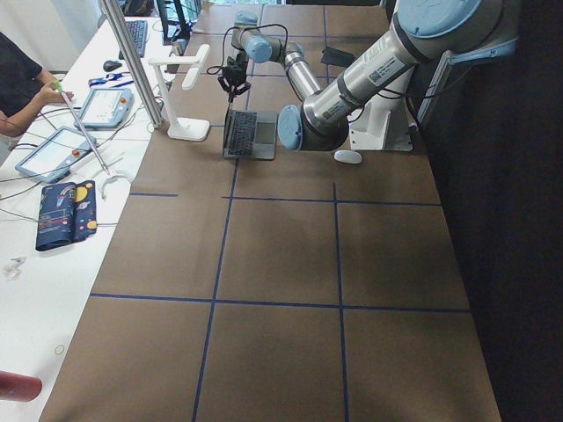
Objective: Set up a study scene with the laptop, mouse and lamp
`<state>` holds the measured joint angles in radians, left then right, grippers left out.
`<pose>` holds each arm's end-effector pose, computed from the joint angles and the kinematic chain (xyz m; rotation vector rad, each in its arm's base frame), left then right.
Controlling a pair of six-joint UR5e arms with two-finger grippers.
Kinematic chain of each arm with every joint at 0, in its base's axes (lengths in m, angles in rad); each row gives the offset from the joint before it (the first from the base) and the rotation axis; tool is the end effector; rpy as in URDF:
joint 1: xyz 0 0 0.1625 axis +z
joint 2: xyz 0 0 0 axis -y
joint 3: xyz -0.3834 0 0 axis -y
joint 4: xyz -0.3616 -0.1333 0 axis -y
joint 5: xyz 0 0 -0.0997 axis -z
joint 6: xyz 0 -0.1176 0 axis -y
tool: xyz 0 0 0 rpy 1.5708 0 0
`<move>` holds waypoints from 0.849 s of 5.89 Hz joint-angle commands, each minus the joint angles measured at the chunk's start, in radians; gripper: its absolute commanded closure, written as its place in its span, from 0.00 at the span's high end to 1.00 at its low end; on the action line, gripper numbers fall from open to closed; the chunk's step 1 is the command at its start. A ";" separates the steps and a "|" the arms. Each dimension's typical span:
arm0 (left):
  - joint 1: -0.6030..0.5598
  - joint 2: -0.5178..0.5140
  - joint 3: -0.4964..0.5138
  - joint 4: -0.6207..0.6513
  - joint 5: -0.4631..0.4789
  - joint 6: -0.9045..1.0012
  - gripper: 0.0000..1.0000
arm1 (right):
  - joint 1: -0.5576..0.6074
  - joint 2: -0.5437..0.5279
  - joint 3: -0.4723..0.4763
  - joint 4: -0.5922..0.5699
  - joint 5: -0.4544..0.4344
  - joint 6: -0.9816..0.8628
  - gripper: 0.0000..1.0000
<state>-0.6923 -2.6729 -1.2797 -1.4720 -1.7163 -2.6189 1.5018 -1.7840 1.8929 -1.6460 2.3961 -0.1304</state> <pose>0.4974 -0.5635 0.0965 -0.2954 0.7586 -1.6043 0.0205 -0.3830 0.5743 0.0572 -0.8254 -0.2018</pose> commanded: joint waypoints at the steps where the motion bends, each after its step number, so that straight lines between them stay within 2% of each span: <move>1: -0.028 -0.001 0.000 -0.023 0.000 0.008 1.00 | 0.000 0.000 0.000 0.000 0.000 0.000 1.00; 2: -0.032 -0.001 -0.009 -0.021 -0.003 0.017 1.00 | 0.000 0.000 0.000 -0.002 0.002 0.000 1.00; 4: -0.035 0.028 -0.142 0.039 -0.034 0.037 1.00 | -0.011 0.002 0.005 0.003 0.058 0.104 1.00; 5: -0.033 0.078 -0.236 0.067 -0.054 0.072 1.00 | -0.021 0.002 0.009 0.003 0.075 0.124 1.00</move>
<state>-0.7258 -2.6315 -1.4349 -1.4342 -1.7517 -2.5714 1.4896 -1.7826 1.8983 -1.6437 2.4503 -0.0377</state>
